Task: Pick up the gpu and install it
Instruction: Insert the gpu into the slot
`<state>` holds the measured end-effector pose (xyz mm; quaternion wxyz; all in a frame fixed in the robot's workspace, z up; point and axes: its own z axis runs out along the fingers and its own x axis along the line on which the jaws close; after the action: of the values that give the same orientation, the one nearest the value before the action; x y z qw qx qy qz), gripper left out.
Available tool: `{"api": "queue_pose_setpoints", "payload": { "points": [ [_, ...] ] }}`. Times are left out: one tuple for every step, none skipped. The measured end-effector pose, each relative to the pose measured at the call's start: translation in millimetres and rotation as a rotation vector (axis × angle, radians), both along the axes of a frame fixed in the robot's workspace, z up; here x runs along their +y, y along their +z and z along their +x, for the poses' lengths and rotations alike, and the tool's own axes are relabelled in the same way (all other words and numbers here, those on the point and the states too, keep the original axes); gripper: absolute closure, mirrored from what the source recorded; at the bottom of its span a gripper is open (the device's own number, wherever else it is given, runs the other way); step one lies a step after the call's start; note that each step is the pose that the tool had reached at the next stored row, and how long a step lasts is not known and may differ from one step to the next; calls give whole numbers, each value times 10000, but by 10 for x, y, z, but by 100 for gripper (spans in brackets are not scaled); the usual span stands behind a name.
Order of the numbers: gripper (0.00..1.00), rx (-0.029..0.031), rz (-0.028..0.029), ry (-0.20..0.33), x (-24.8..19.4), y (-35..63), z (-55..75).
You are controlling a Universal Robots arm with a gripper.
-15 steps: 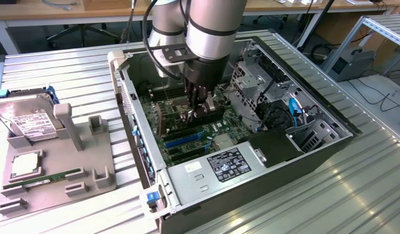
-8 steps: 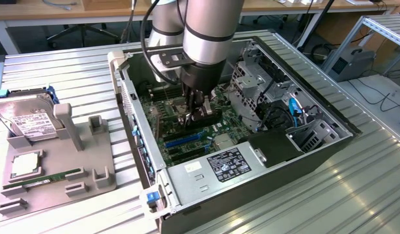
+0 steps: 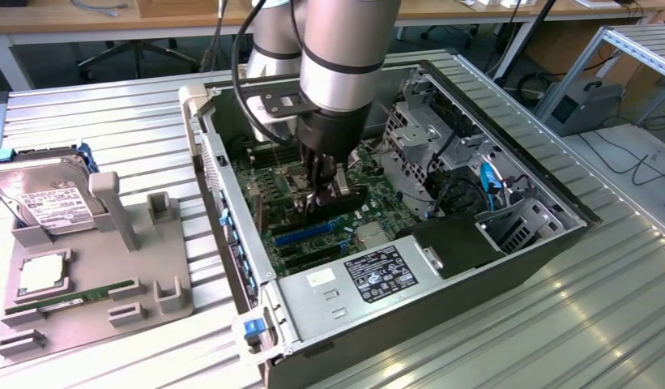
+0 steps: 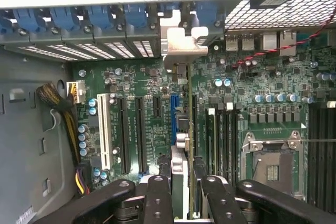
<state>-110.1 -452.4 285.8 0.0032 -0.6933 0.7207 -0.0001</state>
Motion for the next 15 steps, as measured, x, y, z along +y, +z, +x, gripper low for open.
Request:
{"api": "queue_pose_setpoints", "payload": {
  "points": [
    [73,0,-47,0,0,-6,-3],
    [73,-1,-85,-2,0,-13,-7],
    [73,-1,-114,-9,0,-20,-13],
    [73,0,-140,-18,0,-25,-18],
    [73,0,-161,-25,0,-30,-21],
    [73,-1,-176,-31,0,-36,-25],
    [73,0,-187,-40,0,-40,-29],
    [73,0,-196,-56,0,-45,-34],
    [73,1,-201,-75,0,-48,-39],
    [73,0,-205,-94,0,-52,-44],
    [73,1,-209,-110,0,-56,-50],
    [73,1,-214,-129,0,-59,-60],
    [73,2,-218,-143,0,-62,-69],
    [73,1,-221,-154,0,-66,-78],
    [73,1,-226,-163,0,-69,-87]
  ]
}}
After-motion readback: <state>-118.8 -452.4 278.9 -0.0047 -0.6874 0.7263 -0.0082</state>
